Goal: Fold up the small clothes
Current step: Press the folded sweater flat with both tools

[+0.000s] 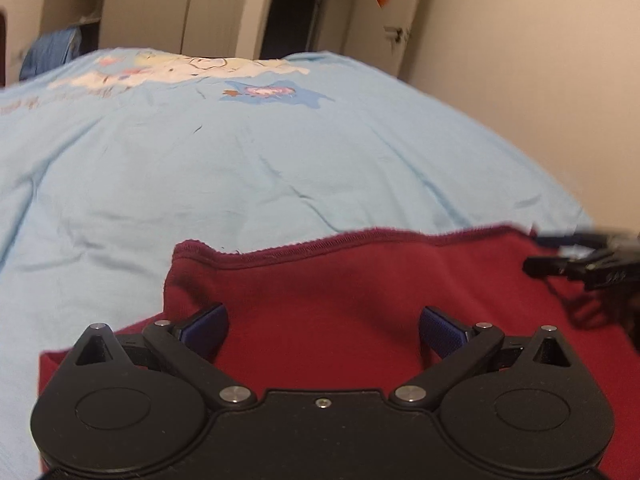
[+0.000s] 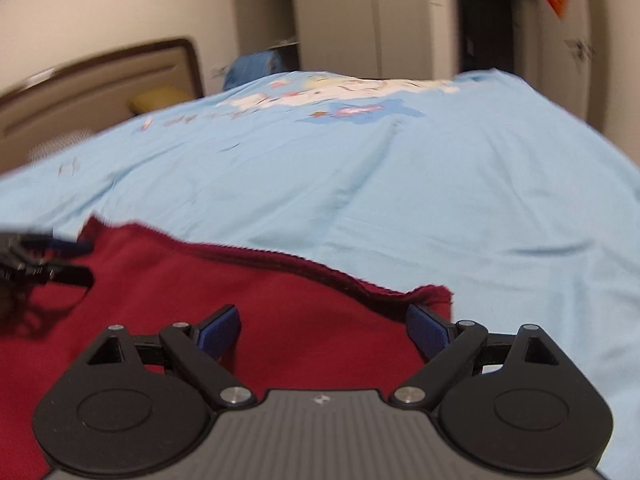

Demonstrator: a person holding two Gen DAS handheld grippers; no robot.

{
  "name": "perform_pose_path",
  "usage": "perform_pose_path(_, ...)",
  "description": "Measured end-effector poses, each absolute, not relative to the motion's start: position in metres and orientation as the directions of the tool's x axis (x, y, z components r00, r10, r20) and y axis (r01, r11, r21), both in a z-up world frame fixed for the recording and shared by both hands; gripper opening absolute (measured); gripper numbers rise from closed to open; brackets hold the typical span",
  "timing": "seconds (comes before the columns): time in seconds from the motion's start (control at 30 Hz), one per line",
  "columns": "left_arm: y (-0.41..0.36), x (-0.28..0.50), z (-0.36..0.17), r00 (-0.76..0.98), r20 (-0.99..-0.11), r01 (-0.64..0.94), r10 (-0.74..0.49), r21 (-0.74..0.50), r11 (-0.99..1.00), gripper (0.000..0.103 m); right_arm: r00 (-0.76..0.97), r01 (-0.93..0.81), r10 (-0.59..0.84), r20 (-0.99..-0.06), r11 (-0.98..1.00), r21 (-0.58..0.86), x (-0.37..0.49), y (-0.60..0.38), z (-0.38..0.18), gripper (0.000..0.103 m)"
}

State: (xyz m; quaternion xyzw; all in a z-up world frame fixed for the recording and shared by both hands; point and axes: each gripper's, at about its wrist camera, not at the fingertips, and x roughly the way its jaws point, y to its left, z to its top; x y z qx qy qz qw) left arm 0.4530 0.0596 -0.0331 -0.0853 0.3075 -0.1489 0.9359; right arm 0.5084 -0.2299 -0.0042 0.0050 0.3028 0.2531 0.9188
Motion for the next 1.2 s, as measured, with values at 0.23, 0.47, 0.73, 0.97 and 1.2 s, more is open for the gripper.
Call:
perform_pose_path(0.23,0.096,0.453,-0.054,0.787,-0.406,0.231,-0.466,-0.506,0.831,0.102,0.677,-0.453,0.561,-0.476,0.828,0.332,0.517,-0.263,-0.022,0.097)
perform_pose_path(0.47,0.107,0.453,-0.064,0.792,-0.345,0.232,-0.505,-0.595,0.77,0.102,0.676,-0.464,0.587,-0.446,0.809,0.361,0.515,-0.272,-0.024,0.099)
perform_pose_path(0.73,0.094,0.439,-0.028,0.788,-0.411,0.221,-0.457,-0.505,0.835,0.102,0.696,-0.5,0.572,-0.435,0.82,0.278,0.465,-0.27,0.009,0.103)
perform_pose_path(0.97,0.088,0.376,0.004,0.846,-0.363,0.204,-0.39,-0.455,0.867,0.102,0.702,-0.537,0.569,-0.428,0.818,0.207,0.379,-0.271,0.021,0.103)
perform_pose_path(1.2,0.064,0.303,0.001,0.862,-0.395,0.192,-0.318,-0.326,0.926,0.102,0.716,-0.495,0.539,-0.444,0.84,0.222,0.321,-0.272,0.004,0.103)
